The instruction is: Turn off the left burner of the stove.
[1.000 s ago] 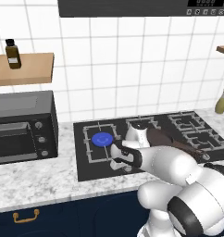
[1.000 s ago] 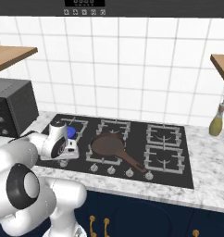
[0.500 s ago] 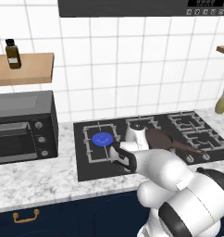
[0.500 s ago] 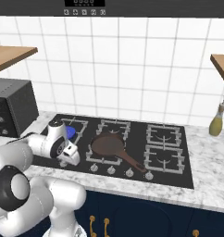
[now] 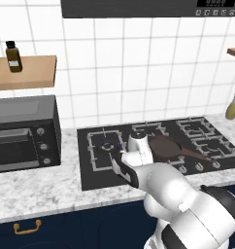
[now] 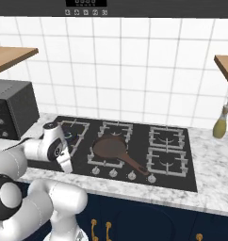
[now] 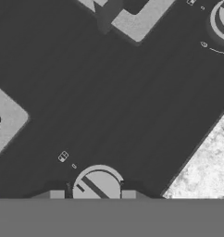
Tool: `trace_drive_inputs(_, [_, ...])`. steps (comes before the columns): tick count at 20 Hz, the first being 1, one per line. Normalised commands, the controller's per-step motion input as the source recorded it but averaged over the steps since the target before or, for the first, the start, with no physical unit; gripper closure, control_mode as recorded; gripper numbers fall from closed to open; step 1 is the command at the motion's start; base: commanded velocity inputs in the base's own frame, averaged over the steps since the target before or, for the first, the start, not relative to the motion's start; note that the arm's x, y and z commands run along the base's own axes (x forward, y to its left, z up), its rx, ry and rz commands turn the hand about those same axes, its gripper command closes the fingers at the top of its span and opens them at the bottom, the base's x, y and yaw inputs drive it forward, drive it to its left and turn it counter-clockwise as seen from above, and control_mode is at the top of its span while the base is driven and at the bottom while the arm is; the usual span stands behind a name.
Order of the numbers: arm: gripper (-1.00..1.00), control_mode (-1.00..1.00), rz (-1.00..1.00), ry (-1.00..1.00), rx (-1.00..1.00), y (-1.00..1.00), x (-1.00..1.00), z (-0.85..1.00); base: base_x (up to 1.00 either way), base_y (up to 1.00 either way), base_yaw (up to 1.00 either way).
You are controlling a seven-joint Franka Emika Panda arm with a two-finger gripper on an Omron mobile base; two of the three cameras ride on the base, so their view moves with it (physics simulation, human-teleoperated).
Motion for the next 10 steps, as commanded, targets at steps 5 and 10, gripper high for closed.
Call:
trace_drive_inputs(5, [1.00,-1.00,-0.02,-0.01,0.01,-0.01,-0.17,0.00,0.00,0.00,0.00])
trace_drive_inputs(10, [1.00,-1.00,0.00,0.00,0.00,0.00,-0.04,0.00,0.00,0.00,0.00])
